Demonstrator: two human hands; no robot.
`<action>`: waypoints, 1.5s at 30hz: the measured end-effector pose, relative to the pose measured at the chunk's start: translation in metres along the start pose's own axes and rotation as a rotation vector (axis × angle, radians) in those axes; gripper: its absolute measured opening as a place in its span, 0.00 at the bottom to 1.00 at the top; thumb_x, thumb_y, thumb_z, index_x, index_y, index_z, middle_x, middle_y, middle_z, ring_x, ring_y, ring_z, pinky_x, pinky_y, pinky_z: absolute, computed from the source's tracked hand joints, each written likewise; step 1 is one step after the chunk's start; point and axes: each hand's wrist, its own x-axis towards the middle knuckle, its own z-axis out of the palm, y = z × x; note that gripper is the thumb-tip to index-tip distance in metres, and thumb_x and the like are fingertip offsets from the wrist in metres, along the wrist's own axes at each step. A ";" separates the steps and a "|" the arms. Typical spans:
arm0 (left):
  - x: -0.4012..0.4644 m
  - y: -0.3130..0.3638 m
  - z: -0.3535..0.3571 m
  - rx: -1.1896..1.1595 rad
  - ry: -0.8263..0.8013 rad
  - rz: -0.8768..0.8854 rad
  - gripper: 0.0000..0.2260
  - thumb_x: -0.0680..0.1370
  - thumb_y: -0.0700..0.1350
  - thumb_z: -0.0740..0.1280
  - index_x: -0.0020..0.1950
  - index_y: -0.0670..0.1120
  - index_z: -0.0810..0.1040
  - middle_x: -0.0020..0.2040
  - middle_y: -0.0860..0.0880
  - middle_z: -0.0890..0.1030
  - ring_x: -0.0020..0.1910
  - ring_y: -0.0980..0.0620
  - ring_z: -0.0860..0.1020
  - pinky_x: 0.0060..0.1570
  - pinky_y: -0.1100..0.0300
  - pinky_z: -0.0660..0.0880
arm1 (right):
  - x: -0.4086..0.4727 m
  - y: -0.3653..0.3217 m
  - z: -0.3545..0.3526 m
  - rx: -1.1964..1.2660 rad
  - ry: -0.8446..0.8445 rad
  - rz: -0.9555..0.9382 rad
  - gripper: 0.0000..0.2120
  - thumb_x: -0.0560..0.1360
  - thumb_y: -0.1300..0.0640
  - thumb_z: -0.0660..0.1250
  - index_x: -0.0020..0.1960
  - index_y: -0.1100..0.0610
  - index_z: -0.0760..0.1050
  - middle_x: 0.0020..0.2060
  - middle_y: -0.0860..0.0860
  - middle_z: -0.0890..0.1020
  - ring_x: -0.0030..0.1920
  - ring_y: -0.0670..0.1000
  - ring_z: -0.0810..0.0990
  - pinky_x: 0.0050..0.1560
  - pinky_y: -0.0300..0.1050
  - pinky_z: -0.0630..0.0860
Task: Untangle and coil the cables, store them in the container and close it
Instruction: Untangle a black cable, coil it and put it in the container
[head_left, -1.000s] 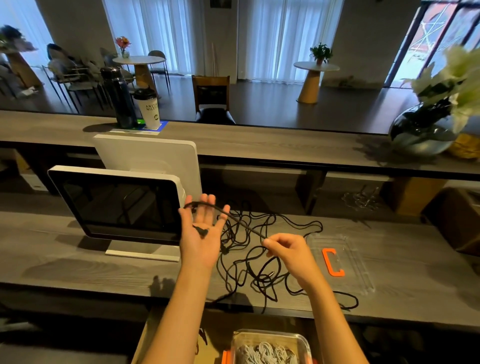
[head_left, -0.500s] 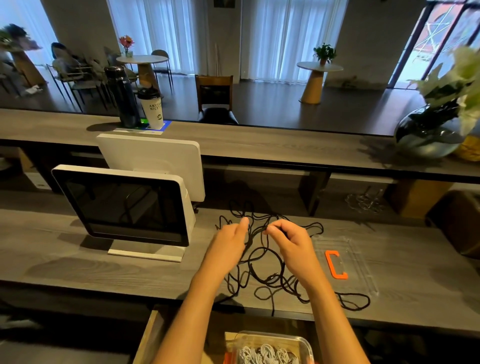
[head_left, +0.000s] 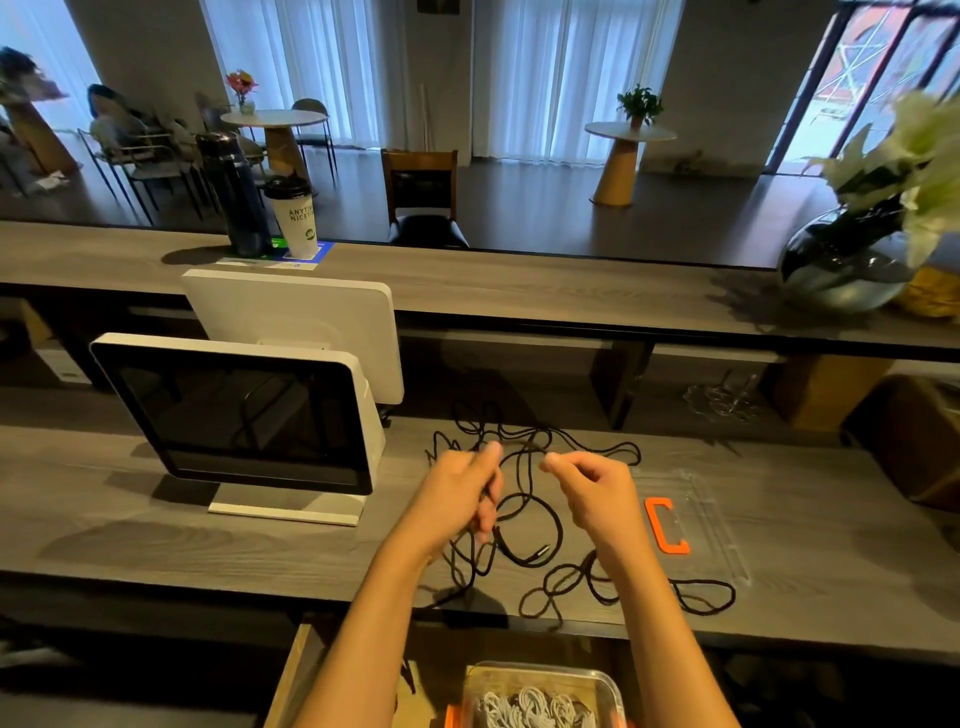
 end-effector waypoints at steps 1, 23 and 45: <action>0.003 -0.002 -0.003 -0.060 0.153 -0.019 0.22 0.84 0.56 0.55 0.44 0.42 0.79 0.30 0.47 0.80 0.30 0.47 0.81 0.34 0.55 0.80 | 0.000 0.002 -0.002 -0.010 -0.013 0.011 0.09 0.78 0.55 0.69 0.43 0.57 0.84 0.24 0.45 0.72 0.25 0.40 0.67 0.27 0.32 0.65; 0.012 -0.005 -0.004 0.322 0.372 -0.046 0.22 0.85 0.56 0.55 0.49 0.44 0.82 0.35 0.49 0.80 0.35 0.54 0.77 0.35 0.62 0.70 | -0.005 -0.019 0.004 -0.182 -0.150 -0.252 0.08 0.80 0.57 0.66 0.45 0.50 0.83 0.39 0.46 0.84 0.42 0.44 0.81 0.44 0.36 0.75; 0.010 -0.012 -0.010 -0.345 0.439 -0.037 0.20 0.85 0.53 0.54 0.57 0.41 0.80 0.41 0.43 0.86 0.43 0.46 0.86 0.43 0.56 0.83 | 0.001 0.007 -0.007 -0.167 -0.089 0.075 0.13 0.79 0.50 0.68 0.40 0.54 0.84 0.23 0.45 0.71 0.25 0.42 0.68 0.28 0.34 0.67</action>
